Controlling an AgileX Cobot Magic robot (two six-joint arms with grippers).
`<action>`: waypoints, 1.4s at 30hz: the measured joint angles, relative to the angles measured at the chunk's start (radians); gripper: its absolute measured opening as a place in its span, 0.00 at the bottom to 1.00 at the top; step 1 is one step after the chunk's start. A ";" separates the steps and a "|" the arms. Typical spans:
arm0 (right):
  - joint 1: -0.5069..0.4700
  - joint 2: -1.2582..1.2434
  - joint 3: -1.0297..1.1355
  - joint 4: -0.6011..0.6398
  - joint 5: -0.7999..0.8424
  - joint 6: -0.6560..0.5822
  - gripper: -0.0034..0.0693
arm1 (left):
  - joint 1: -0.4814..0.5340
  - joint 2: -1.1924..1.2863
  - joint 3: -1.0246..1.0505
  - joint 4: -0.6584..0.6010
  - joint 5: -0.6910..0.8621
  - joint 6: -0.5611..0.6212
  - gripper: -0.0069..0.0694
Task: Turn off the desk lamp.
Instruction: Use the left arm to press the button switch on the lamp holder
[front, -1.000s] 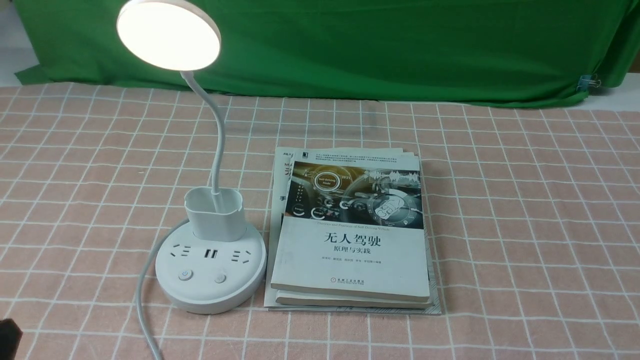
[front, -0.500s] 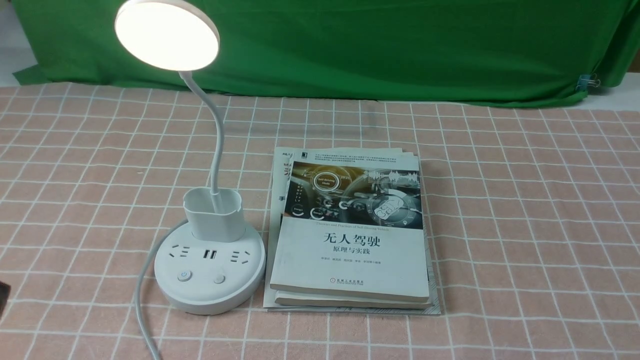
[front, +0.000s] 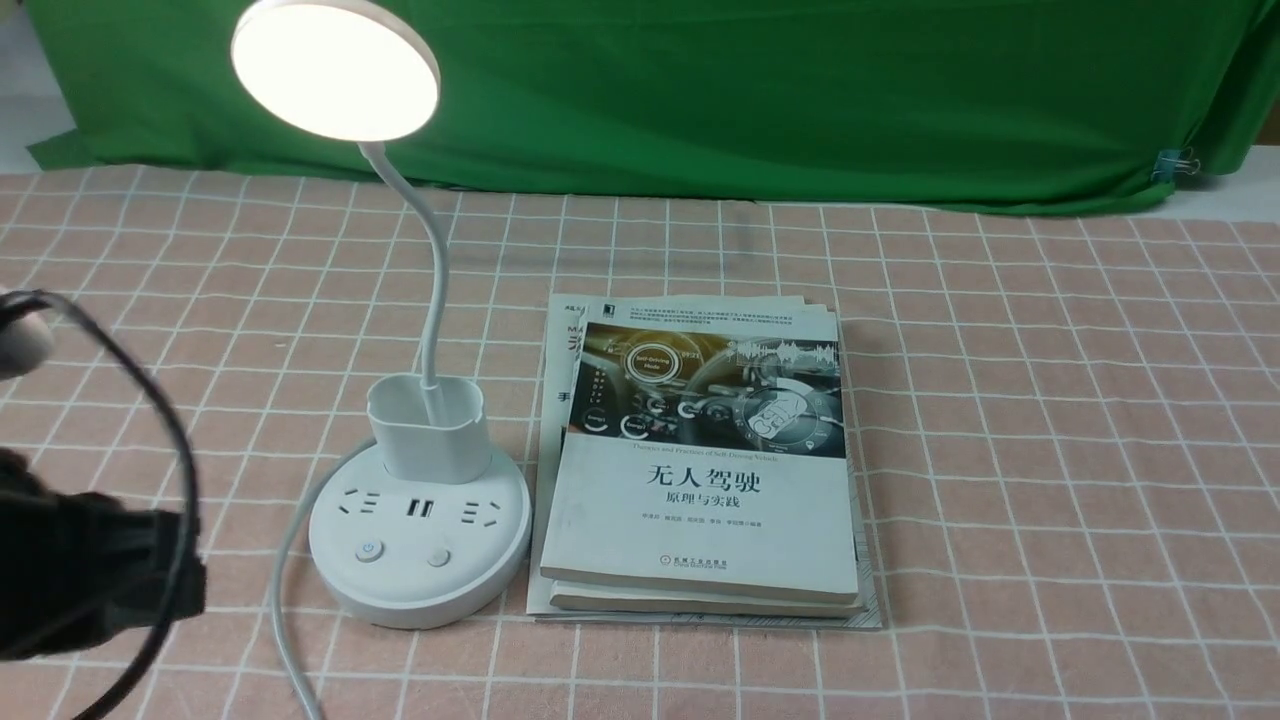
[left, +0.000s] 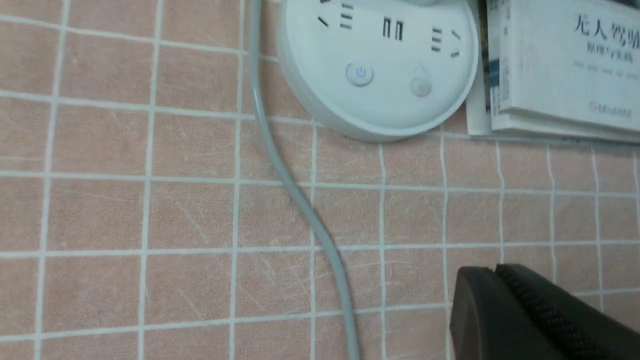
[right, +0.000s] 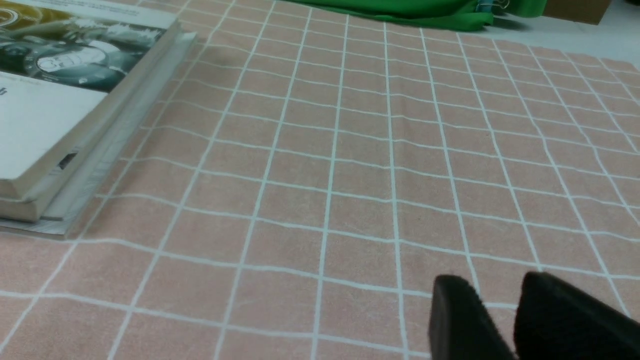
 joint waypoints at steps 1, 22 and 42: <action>0.000 0.000 0.000 0.000 0.000 0.000 0.38 | -0.038 0.043 -0.018 0.026 0.000 -0.002 0.10; 0.000 0.000 0.000 0.000 0.000 0.000 0.38 | -0.331 0.689 -0.348 0.256 -0.042 -0.110 0.10; 0.000 0.000 0.000 0.000 0.000 0.000 0.38 | -0.331 0.818 -0.356 0.268 -0.157 -0.103 0.10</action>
